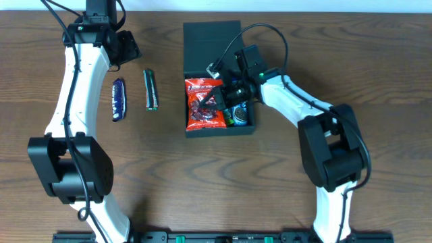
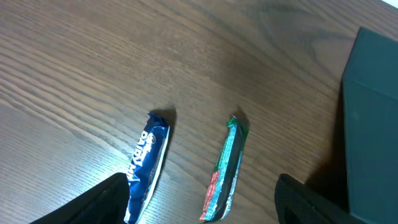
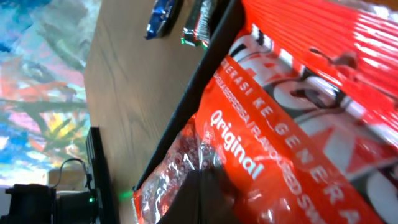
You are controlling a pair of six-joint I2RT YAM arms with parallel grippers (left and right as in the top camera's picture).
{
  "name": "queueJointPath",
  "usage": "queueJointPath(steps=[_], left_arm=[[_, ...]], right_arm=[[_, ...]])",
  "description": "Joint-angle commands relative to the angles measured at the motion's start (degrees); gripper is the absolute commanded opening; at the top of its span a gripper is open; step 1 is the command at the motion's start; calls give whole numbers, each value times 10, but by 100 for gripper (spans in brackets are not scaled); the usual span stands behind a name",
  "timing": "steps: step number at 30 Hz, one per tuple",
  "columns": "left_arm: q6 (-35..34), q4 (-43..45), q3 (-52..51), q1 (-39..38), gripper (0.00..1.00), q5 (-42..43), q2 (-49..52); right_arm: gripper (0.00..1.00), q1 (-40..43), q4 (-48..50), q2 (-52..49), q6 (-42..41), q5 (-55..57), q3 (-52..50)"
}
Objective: Pack container
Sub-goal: 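Push the red bag down into the box with the right gripper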
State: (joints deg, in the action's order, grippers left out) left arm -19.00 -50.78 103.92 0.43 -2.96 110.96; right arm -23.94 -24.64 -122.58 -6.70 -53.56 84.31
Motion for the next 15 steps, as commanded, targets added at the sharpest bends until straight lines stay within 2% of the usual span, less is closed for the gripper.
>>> queueJointPath(steps=[1, 7, 12, 15], left_arm=[[10, -2, -1, 0, 76, 1, -10], [10, -2, -2, 0, 76, 16, -10], [10, -4, -1, 0, 76, 16, -10], [10, -4, -1, 0, 76, 16, -10]], right_arm=[[1, -17, 10, -28, 16, 10, 3], [1, -20, 15, -30, 16, 32, 3], [1, -5, 15, -15, 16, -74, 14], [1, 4, 10, 16, 17, -100, 17]])
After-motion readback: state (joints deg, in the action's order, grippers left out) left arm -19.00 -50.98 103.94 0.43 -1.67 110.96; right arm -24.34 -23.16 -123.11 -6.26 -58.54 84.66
